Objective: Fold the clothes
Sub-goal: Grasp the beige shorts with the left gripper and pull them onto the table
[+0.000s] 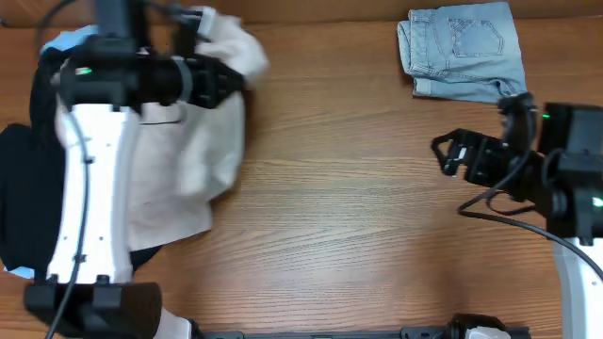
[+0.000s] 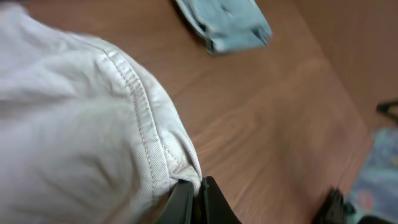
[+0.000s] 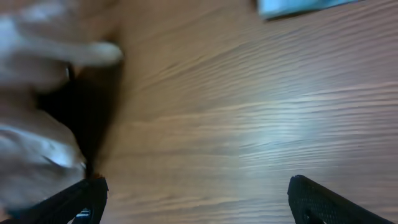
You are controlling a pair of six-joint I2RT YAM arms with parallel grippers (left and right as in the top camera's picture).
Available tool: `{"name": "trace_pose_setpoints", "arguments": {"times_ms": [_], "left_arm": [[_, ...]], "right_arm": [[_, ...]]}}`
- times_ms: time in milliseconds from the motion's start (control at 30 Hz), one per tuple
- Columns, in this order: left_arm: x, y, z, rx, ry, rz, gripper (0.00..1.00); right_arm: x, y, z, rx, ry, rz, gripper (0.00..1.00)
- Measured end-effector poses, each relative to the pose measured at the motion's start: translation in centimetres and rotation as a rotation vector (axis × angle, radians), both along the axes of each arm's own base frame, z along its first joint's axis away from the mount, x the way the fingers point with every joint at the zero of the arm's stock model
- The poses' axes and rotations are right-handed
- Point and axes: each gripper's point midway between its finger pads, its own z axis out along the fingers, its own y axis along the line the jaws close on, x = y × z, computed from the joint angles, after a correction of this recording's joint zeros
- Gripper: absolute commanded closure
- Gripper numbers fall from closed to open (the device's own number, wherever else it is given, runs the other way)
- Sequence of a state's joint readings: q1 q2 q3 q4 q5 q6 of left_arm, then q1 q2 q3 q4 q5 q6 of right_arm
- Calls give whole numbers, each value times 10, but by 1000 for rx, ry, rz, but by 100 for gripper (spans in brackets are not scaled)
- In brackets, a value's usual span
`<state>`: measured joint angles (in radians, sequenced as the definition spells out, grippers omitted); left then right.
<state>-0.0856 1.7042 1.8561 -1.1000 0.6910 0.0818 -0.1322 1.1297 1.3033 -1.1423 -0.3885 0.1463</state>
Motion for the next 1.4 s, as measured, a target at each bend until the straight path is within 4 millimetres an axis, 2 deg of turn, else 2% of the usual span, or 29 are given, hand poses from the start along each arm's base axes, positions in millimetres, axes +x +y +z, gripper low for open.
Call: {"name": "trace_pose_setpoints", "arguments": {"times_ms": [167, 267, 333, 433, 533, 600, 633, 733, 800, 867, 1000, 1100, 1133, 1200, 1300, 1400], "left_arm": [[-8, -77, -34, 63, 27, -156, 95], [-13, -121, -60, 85, 46, -237, 88], [-15, -151, -80, 91, 57, -290, 78], [-20, -191, -108, 90, 73, -344, 55], [-24, -221, -128, 80, 86, -369, 24], [-22, -227, -127, 61, 87, -354, 3], [-19, -226, -125, 52, 95, -338, 0], [-8, -210, -109, 46, 120, -287, 0], [4, -186, -88, 52, 141, -227, 0], [17, -148, -65, 70, 158, -138, 0], [35, -53, -7, 103, 133, 86, 0], [26, 14, 41, 110, 73, 243, 0], [20, 29, 55, 109, 46, 278, 0], [6, 46, 80, 105, -7, 319, 0], [-17, 53, 103, 107, -60, 325, 0], [-32, 53, 103, 116, -31, 319, 0]], "right_arm": [[-9, -40, 15, -8, -54, -153, 0], [-16, -57, 19, -11, -62, -225, 0], [-19, -65, 19, -10, -58, -258, 0], [-21, -73, 17, -10, -49, -288, 0], [-23, -77, 17, -9, -44, -305, 0], [-24, -77, 15, -8, -36, -309, 0], [-25, -77, 15, -6, -33, -309, 0], [-27, -76, 13, -5, -23, -307, 0], [-29, -75, 12, -4, -13, -300, 0], [-30, -73, 9, -2, 0, -287, 0], [-28, -67, 1, 4, 34, -240, 0], [-20, -58, -7, 12, 63, -192, 0], [-17, -55, -10, 12, 71, -173, 0], [-10, -48, -16, 17, 88, -138, 0], [-2, -37, -24, 19, 114, -87, 0], [2, -24, -31, 21, 137, -37, 0]]}}
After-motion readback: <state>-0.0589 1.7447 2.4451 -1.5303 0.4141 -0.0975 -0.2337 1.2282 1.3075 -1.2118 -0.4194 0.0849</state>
